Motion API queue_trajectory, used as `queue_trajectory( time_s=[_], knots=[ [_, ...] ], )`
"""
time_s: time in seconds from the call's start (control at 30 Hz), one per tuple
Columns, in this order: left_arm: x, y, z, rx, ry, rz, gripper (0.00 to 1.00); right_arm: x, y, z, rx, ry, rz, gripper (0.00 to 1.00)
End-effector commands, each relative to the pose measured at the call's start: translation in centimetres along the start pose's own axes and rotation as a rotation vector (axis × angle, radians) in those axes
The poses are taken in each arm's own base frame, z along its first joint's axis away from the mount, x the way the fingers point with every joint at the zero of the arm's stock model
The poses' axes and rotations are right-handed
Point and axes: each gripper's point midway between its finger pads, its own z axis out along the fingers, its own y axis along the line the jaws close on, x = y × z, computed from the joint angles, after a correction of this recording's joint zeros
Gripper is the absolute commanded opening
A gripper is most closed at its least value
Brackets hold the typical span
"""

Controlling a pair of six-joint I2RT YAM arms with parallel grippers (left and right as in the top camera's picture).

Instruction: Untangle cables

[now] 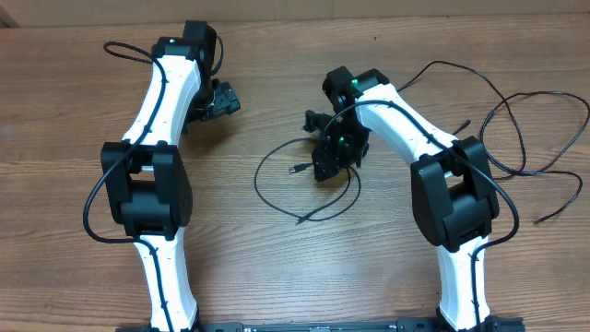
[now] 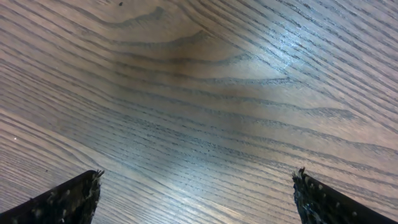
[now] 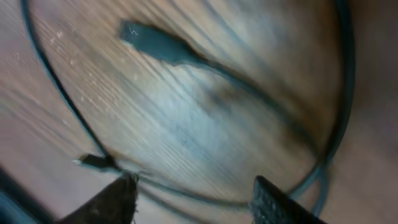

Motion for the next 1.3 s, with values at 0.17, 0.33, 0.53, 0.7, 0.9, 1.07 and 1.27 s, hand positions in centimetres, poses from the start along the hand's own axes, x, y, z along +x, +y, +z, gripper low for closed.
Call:
queue_trajectory(
  time_s=[0.17,0.33,0.53,0.7,0.9,1.07,1.27],
  knots=[
    [-0.1,-0.1,-0.7,-0.001,-0.020,0.020,1.00,1.6,3.0,-0.9,-0.086,0.077,0.729,0.56],
    [-0.1,-0.1,-0.7,-0.001,-0.020,0.020,0.99,1.4,4.4,-0.6,-0.103,0.107,1.030,0.50],
    [-0.1,-0.1,-0.7,-0.001,-0.020,0.020,1.00,2.1,6.9,0.9,-0.055,0.160,1.239,0.41],
    [-0.1,-0.1,-0.7,-0.001,-0.020,0.020,1.00,3.5,7.9,2.4,0.037,0.197,1.446,0.40],
    [-0.1,-0.1,-0.7,-0.001,-0.021,0.020,1.00,4.2,8.1,3.3,0.057,0.221,1.527,0.41],
    [-0.1,-0.1,-0.7,-0.001,-0.020,0.020,0.99,4.2,7.8,4.5,0.046,0.213,1.525,0.36],
    [-0.1,-0.1,-0.7,-0.001,-0.021,0.020,1.00,5.3,8.2,6.2,0.033,0.259,1.574,0.36]
  ],
)
